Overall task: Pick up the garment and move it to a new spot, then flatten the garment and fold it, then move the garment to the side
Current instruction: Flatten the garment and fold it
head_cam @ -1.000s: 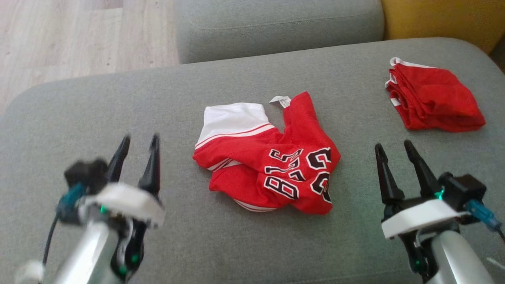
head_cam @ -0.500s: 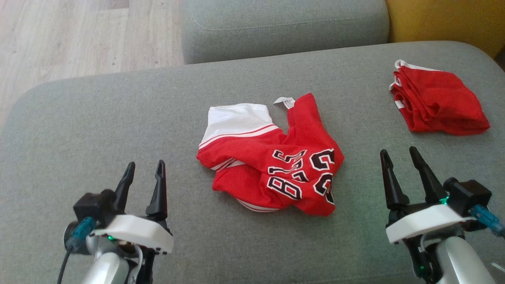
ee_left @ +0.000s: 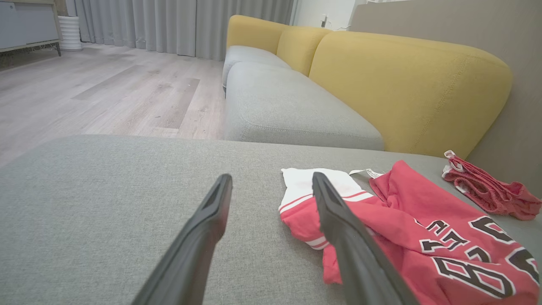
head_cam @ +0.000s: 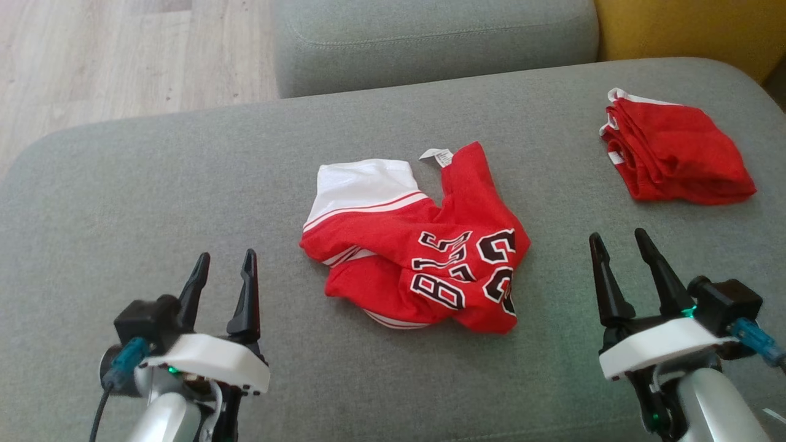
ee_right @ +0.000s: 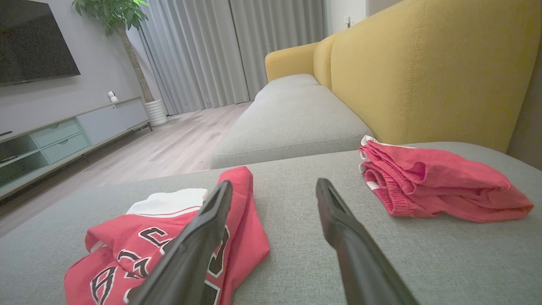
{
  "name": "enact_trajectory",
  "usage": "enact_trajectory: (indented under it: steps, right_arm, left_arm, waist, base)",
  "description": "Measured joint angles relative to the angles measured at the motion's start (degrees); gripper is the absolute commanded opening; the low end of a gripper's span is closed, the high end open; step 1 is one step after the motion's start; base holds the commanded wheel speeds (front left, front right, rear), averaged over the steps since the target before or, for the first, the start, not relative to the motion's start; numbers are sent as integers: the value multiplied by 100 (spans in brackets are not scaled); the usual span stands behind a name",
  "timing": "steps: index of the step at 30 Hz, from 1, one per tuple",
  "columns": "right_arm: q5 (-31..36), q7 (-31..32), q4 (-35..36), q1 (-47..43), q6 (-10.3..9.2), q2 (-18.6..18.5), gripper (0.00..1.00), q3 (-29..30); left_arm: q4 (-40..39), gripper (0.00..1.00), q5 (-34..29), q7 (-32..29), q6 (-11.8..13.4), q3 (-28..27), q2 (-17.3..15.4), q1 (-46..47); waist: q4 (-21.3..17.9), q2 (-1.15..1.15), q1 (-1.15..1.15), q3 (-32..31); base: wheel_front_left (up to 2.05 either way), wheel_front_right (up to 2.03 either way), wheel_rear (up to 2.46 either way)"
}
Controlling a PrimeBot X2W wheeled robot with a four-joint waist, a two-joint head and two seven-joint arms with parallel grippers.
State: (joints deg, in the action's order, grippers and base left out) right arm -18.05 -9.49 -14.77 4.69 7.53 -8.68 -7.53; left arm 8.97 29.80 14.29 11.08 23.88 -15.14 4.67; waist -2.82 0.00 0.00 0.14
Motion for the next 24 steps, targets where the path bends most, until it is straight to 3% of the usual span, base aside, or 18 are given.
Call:
enact_trajectory:
  steps: [9, 14, 18, 19, 24]
  right_arm:
    - [0, -1, 12, 25, 0, 38, 100, -77]
    - [0, -8, 9, 63, 0, 45, 100, -87]
    - [-1, -10, 0, 87, 0, 48, 100, -85]
    - [-1, -13, -26, 152, 0, 56, 100, -99]
    - [-2, -71, -56, 414, 0, 83, 100, -142]
  left_arm:
    - [87, 100, 14, -91, -66, 3, 13, 20]
    - [231, 100, 53, -447, -314, 244, -14, 119]
    - [497, 100, 54, -1308, -660, 572, -160, 627]
    - [676, 100, 114, -1859, -818, 682, -245, 955]
    - [1174, 100, 289, -3279, -1482, 1028, -577, 1808]
  waist:
    - [-220, 0, 0, 73]
    - [-339, 0, 0, 179]
    - [-422, 0, 0, 275]
    - [-478, 0, 1, 319]
    - [-662, 0, 1, 467]
  base:
    - [0, 0, 0]
    - [0, 0, 0]
    - [0, 0, 0]
    - [0, 0, 0]
    - [0, 0, 0]
